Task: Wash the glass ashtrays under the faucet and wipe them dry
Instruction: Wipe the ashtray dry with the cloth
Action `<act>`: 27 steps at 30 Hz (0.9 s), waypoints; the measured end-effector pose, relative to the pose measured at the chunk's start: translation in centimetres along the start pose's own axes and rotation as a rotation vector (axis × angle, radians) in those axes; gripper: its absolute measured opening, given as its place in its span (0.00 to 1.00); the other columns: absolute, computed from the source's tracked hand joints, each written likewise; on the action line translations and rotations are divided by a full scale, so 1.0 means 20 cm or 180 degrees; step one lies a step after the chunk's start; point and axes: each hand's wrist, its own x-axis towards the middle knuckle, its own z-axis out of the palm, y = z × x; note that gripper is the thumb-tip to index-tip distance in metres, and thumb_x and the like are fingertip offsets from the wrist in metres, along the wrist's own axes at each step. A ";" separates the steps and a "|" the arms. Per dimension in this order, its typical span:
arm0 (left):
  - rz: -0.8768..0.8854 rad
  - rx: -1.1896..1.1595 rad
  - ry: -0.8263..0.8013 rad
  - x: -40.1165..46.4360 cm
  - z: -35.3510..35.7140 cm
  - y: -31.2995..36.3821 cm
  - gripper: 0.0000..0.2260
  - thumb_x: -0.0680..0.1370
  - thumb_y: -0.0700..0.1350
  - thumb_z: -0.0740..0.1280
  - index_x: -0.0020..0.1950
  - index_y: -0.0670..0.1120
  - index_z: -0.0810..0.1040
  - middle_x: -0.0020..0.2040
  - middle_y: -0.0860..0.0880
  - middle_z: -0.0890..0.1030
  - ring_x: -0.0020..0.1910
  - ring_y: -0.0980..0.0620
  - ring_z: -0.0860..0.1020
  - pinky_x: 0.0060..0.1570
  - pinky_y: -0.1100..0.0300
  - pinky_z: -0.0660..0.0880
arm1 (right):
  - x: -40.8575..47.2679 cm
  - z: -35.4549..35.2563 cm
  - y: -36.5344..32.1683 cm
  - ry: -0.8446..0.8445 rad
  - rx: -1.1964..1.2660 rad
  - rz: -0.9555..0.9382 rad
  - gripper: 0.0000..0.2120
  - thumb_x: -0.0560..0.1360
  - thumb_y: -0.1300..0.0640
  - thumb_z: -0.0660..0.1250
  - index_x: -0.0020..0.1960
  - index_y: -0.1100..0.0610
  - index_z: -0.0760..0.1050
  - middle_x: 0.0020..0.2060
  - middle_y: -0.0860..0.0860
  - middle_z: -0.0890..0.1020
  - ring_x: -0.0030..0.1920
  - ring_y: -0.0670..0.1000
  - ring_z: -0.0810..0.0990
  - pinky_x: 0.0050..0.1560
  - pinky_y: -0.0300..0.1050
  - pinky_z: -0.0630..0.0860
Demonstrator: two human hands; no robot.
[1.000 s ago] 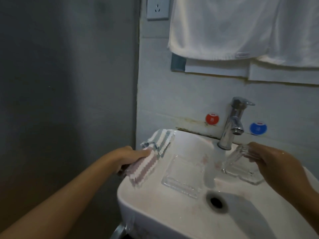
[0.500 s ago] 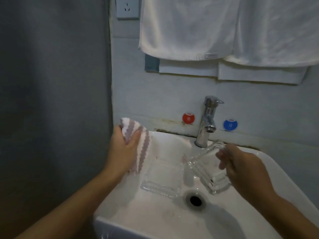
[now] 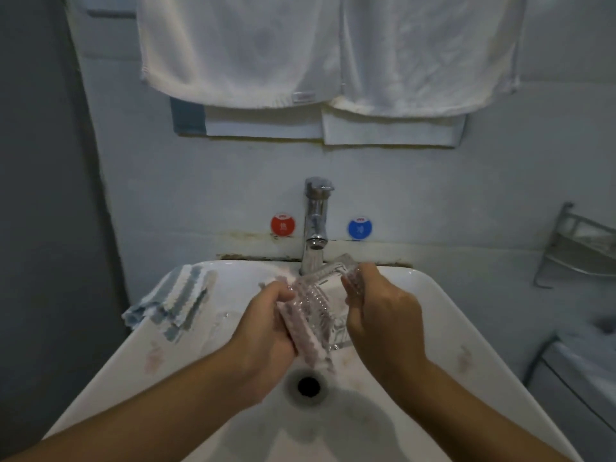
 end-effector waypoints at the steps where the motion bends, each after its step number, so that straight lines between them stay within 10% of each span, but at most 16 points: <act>1: -0.0161 0.0214 -0.0088 0.00 0.01 -0.03 0.19 0.79 0.45 0.58 0.66 0.39 0.77 0.60 0.38 0.82 0.64 0.39 0.78 0.72 0.42 0.66 | 0.00 0.00 0.01 0.0012 0.0035 0.0055 0.12 0.77 0.53 0.60 0.41 0.58 0.76 0.27 0.48 0.77 0.23 0.44 0.67 0.31 0.24 0.54; 7: 0.0455 0.1203 0.0193 0.02 0.06 -0.02 0.11 0.81 0.42 0.64 0.60 0.40 0.80 0.50 0.43 0.86 0.53 0.44 0.84 0.54 0.50 0.79 | 0.00 0.02 0.01 -0.0071 0.0013 0.0194 0.06 0.74 0.56 0.68 0.42 0.59 0.77 0.27 0.47 0.77 0.24 0.42 0.66 0.31 0.22 0.54; 11: 0.0593 0.1605 0.0167 0.00 0.05 -0.03 0.09 0.82 0.43 0.64 0.59 0.44 0.80 0.50 0.44 0.87 0.52 0.44 0.84 0.60 0.44 0.77 | 0.00 0.02 0.06 -0.0267 -0.0229 0.0362 0.09 0.71 0.64 0.77 0.42 0.58 0.77 0.27 0.48 0.78 0.24 0.44 0.67 0.29 0.25 0.55; 17: 0.0665 0.1712 0.0260 0.00 0.00 -0.10 0.09 0.82 0.47 0.64 0.59 0.47 0.81 0.48 0.47 0.87 0.50 0.47 0.85 0.58 0.48 0.79 | -0.02 0.03 0.01 -0.0305 0.0220 0.0260 0.14 0.80 0.48 0.65 0.45 0.60 0.77 0.31 0.50 0.82 0.26 0.46 0.75 0.30 0.26 0.66; 21: 0.1143 0.1634 0.0417 0.02 -0.01 -0.05 0.09 0.81 0.50 0.65 0.55 0.47 0.81 0.45 0.47 0.87 0.46 0.49 0.86 0.43 0.59 0.82 | -0.02 0.04 0.03 -0.0501 0.0089 0.0404 0.01 0.77 0.63 0.69 0.48 0.60 0.77 0.34 0.52 0.83 0.29 0.52 0.79 0.30 0.37 0.73; 27: 0.0456 0.2013 0.0130 0.03 -0.04 -0.17 0.09 0.81 0.52 0.66 0.57 0.50 0.82 0.47 0.52 0.87 0.50 0.49 0.85 0.59 0.47 0.78 | -0.03 0.03 0.00 -0.0339 0.0342 0.0511 0.02 0.77 0.65 0.69 0.47 0.60 0.77 0.34 0.53 0.83 0.31 0.51 0.80 0.34 0.29 0.69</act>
